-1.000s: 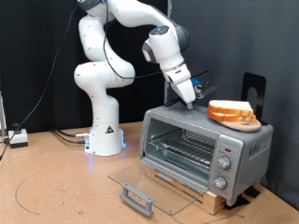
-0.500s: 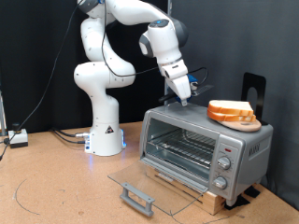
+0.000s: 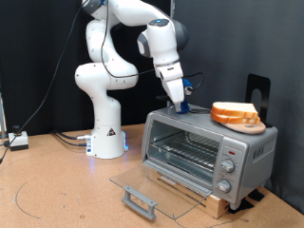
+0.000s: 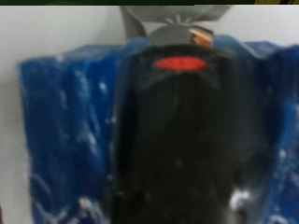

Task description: Make a piece of toast with the oven

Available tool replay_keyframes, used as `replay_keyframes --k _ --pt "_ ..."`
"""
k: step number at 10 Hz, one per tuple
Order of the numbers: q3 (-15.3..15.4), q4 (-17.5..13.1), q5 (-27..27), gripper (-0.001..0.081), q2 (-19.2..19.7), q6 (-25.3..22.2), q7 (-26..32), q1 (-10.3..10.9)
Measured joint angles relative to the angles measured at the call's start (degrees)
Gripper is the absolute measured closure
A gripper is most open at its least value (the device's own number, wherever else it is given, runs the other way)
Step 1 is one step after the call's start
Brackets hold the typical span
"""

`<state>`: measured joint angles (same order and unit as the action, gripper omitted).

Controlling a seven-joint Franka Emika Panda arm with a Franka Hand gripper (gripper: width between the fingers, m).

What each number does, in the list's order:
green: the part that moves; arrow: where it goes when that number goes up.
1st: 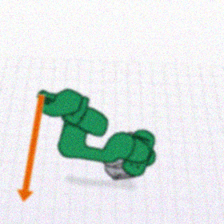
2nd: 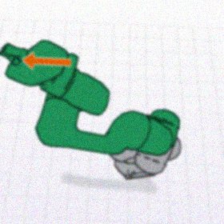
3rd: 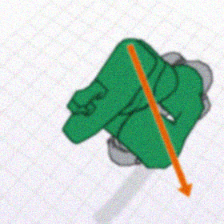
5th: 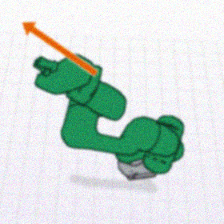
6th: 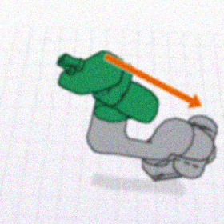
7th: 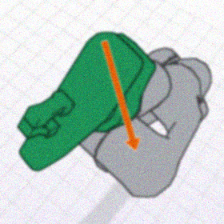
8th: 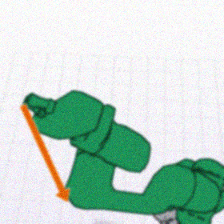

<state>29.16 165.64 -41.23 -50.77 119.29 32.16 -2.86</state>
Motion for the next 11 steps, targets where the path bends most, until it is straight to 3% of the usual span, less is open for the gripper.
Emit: replay_keyframes --k 3,5,8,11 --pt "-3.22 -0.59 -6.17 -0.0001 -0.07 0.75 7.28 0.85" --pt "-4.14 -0.91 -6.33 -0.0001 -0.54 -0.45 8.15 1.09" --pt "-0.49 0.59 -6.97 -0.0001 -1.44 1.37 5.61 1.09" --pt "3.71 1.79 -13.17 -0.0001 -1.43 5.56 5.18 1.28"
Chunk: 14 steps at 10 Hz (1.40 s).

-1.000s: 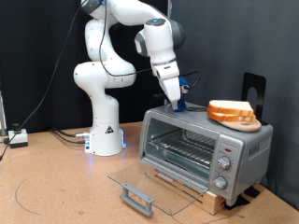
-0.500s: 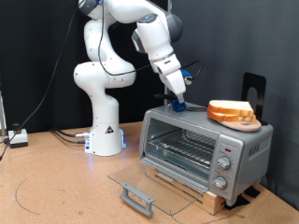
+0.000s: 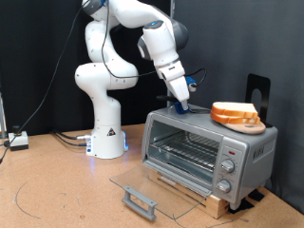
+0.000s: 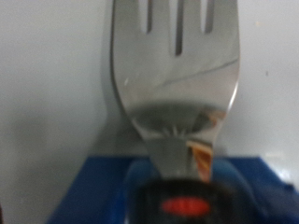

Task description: Make a piece of toast with the oven

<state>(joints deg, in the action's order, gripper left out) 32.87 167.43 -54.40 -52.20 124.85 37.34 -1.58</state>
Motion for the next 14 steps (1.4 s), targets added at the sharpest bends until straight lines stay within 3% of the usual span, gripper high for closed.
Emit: replay_keyframes --k 6,8,10,14 --pt "3.26 0.01 -1.26 -0.0001 0.03 0.35 -3.52 -0.21" --pt "3.65 0.01 -1.26 0.0047 0.03 0.36 -4.27 -0.24" --pt "3.98 0.00 -1.26 0.0320 0.02 0.37 -4.84 -0.27" --pt "4.11 0.00 -1.27 0.0329 0.02 0.56 -5.05 -0.27"
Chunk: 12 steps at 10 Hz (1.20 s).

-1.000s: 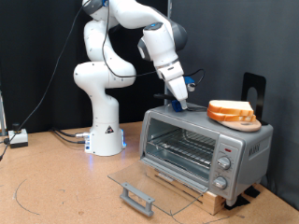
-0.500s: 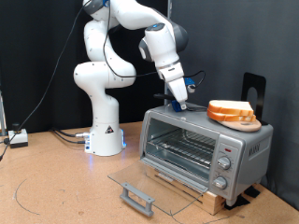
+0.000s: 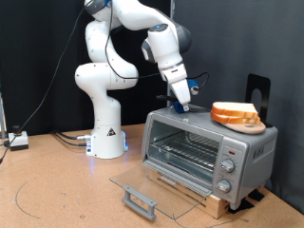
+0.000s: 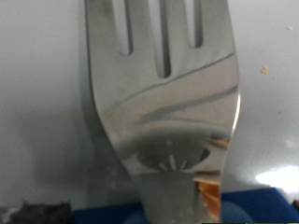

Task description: Make a piece of toast with the oven

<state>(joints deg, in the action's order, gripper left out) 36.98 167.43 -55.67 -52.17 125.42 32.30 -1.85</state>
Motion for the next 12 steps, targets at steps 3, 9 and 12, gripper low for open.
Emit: replay_keyframes --k 3,9,12 --pt "0.39 -0.03 0.00 0.0329 0.00 0.48 -0.15 -0.08" --pt "0.88 -0.05 0.00 0.0015 0.00 0.49 -0.18 -0.78" --pt "-0.38 -0.36 0.14 0.0000 0.00 0.19 0.13 -1.02"
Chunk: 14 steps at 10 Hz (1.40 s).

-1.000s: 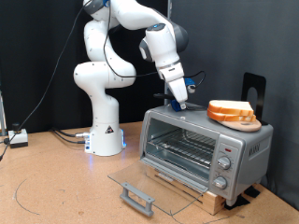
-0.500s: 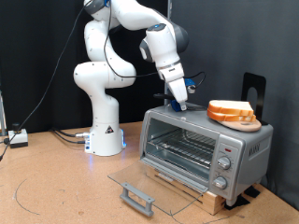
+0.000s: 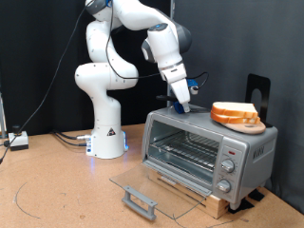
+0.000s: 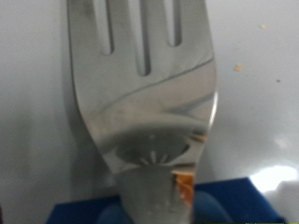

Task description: Make a piece of toast with the oven

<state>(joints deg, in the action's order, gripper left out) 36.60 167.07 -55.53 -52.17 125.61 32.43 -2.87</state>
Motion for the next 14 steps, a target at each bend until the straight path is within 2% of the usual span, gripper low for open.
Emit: replay_keyframes --k 4,14 --pt "-1.41 -0.53 5.13 -0.0001 0.00 -3.91 1.44 -0.80" --pt "-2.15 -0.24 3.92 -0.0001 -0.82 -3.63 3.47 -0.81"
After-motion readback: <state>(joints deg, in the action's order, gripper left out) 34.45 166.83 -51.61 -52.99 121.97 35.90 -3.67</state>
